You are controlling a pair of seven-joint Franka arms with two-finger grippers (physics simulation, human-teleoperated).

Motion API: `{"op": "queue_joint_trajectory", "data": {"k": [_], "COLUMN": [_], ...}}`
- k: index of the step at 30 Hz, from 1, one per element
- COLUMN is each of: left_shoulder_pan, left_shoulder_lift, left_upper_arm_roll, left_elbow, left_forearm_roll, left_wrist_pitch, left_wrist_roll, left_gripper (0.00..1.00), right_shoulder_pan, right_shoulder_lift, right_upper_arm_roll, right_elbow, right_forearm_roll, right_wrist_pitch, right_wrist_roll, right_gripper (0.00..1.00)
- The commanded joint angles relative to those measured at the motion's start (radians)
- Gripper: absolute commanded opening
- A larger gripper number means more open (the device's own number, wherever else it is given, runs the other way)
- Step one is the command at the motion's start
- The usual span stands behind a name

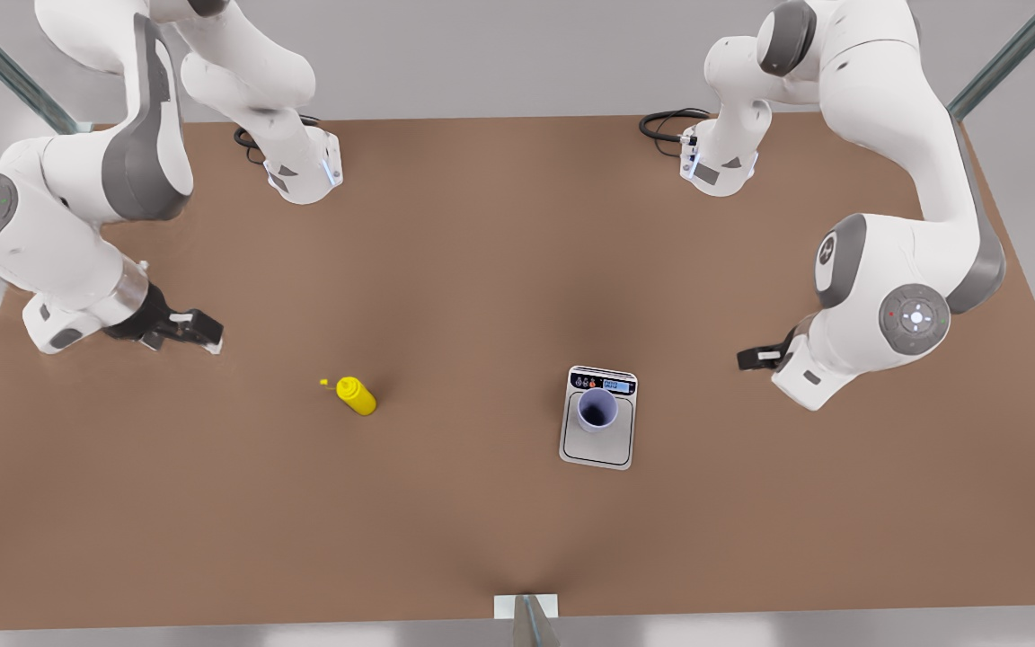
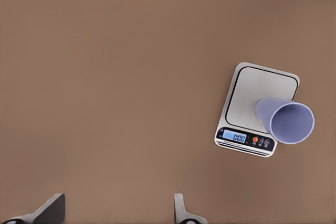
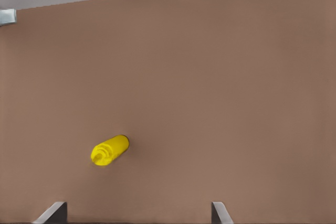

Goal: Move cup to the weight, pick up sauce bottle, pour sauce

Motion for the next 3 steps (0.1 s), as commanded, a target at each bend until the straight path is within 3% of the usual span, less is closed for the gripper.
{"op": "queue_joint_trajectory", "data": {"k": [1,3], "left_shoulder_pan": [0.000,0.000], "left_shoulder_lift": [0.000,0.000], "left_upper_arm_roll": [0.000,0.000], "left_elbow": [0.000,0.000], "left_forearm_roll": [-0.006,-0.006], "left_wrist_pitch": [0.000,-0.002], "left_wrist_roll": [0.000,0.000], "left_gripper": [1.00,1.00], "right_shoulder_pan": [-0.008,-0.008], "right_shoulder_lift": [0.004,0.037], "right_upper_arm_roll": [0.000,0.053], "right_elbow": [0.015,0.009], "right_forearm_roll": [0.000,-0.040], "right_wrist_pitch": [-0.005,0.028], "right_wrist_roll": [-0.002,0.003], "right_gripper": [1.00,1.00]}}
